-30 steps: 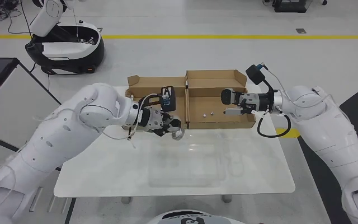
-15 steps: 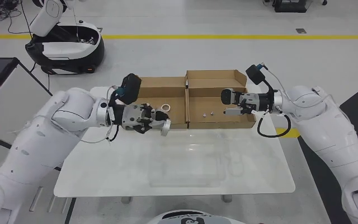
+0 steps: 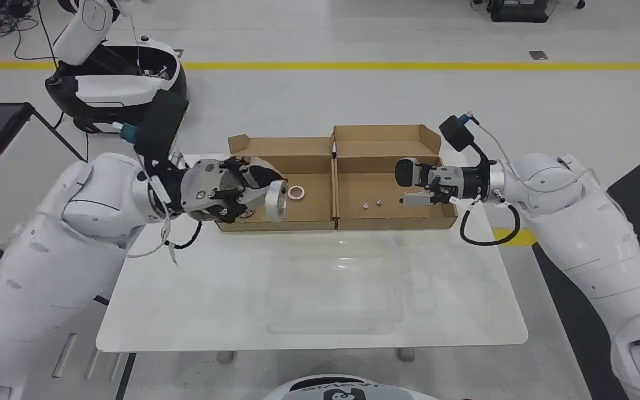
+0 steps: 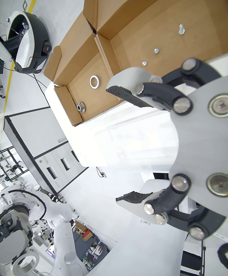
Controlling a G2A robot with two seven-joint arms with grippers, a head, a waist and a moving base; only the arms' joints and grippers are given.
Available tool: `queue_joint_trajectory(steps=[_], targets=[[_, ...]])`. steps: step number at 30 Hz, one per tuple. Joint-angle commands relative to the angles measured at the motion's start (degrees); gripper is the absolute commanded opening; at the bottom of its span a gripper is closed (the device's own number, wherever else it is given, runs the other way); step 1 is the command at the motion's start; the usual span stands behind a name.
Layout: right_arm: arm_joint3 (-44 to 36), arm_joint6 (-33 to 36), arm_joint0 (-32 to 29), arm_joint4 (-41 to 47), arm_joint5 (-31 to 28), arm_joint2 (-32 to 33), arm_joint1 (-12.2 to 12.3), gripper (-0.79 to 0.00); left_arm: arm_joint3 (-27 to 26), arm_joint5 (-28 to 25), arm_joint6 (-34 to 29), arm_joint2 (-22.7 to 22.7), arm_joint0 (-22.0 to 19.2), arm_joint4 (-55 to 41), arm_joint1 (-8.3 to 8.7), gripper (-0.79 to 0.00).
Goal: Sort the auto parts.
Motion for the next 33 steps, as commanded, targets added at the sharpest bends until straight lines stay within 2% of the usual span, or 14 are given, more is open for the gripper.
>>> queue_joint_trajectory(steps=[1,10,13,18,33], targets=[[0.00,0.00,0.00,0.00,0.00,0.00,0.00,0.000,-1.06,0.00,2.16,-1.10,0.77,-0.99,-0.09,-0.785],[0.00,0.00,0.00,0.00,0.00,0.00,0.00,0.000,-6.78,0.00,11.85,-5.64,4.10,-5.47,-1.69,-0.785],[0.00,0.00,0.00,0.00,0.00,0.00,0.00,0.000,-7.87,0.00,13.26,-6.65,4.62,-6.95,-2.72,-0.785],[0.00,0.00,0.00,0.00,0.00,0.00,0.00,0.000,-8.41,0.00,11.53,-8.64,5.26,-9.62,-4.50,-0.785],[0.00,0.00,0.00,0.00,0.00,0.00,0.00,0.000,-8.41,0.00,11.53,-8.64,5.26,-9.62,-4.50,-0.785]])
